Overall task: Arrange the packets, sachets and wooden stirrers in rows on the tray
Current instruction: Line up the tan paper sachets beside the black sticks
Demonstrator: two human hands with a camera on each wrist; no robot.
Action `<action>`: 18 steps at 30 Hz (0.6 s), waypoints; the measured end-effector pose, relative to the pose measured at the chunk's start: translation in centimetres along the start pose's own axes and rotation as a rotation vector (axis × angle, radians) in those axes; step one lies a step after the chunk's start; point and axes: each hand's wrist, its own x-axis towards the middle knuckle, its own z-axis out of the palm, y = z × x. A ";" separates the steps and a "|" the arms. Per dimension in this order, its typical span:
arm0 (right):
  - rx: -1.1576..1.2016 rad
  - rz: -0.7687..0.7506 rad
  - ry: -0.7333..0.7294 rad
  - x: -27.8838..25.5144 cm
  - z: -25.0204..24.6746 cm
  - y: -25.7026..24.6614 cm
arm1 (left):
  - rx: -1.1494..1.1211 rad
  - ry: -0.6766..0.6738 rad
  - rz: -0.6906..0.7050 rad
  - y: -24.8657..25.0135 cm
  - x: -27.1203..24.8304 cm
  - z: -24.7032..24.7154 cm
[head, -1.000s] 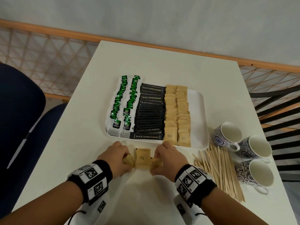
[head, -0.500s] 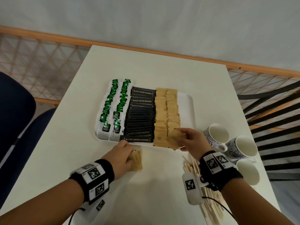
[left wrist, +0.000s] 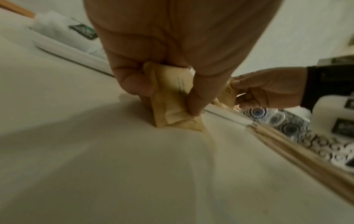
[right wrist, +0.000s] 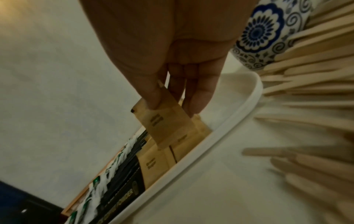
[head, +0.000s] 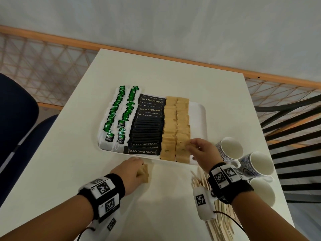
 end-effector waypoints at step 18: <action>0.093 -0.191 -0.180 -2.3 2.1 -0.8 | -0.847 -0.011 -0.069 5.1 3.3 -1.3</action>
